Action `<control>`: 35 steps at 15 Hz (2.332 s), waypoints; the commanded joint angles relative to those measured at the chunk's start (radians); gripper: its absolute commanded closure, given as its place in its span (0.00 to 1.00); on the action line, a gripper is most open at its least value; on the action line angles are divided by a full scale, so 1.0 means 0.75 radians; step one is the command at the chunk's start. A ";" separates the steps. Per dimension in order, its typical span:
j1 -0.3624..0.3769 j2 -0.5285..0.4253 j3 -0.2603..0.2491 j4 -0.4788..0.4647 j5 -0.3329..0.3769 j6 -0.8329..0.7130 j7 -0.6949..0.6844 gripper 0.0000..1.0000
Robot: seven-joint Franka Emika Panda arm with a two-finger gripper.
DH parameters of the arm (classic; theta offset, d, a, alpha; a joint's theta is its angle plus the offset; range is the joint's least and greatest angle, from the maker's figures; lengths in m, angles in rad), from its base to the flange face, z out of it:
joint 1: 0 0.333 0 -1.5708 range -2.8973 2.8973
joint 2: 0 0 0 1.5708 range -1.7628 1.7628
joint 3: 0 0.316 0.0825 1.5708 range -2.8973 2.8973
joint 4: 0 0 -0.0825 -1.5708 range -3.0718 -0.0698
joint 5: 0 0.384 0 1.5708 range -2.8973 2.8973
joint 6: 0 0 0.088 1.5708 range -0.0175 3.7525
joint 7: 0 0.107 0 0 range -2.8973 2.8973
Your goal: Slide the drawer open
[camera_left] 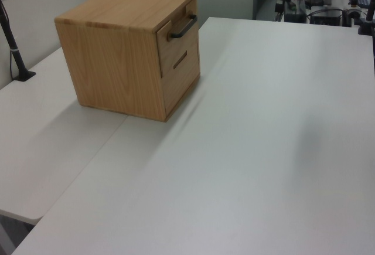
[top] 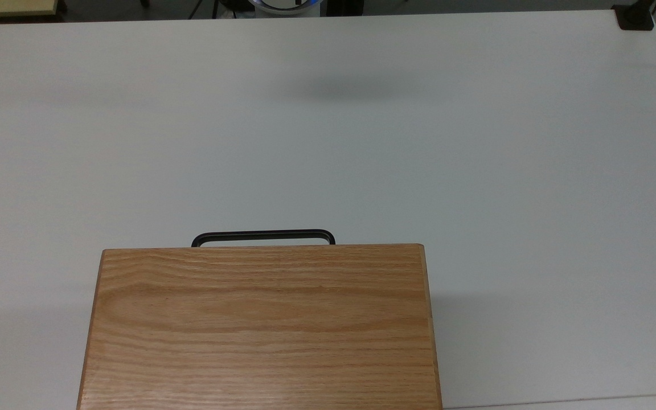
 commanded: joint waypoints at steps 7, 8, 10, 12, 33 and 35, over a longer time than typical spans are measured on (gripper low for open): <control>0.017 -0.010 -0.005 -0.022 0.026 0.025 0.040 0.00; 0.017 -0.010 -0.005 -0.022 0.026 0.025 0.042 0.00; 0.017 -0.008 -0.005 -0.022 0.026 0.027 0.042 0.00; 0.013 -0.006 -0.005 -0.026 0.026 0.007 0.038 0.00; -0.044 0.534 -0.005 0.129 0.240 1.168 1.724 0.49; -0.044 0.585 -0.005 0.154 0.240 1.250 1.732 0.49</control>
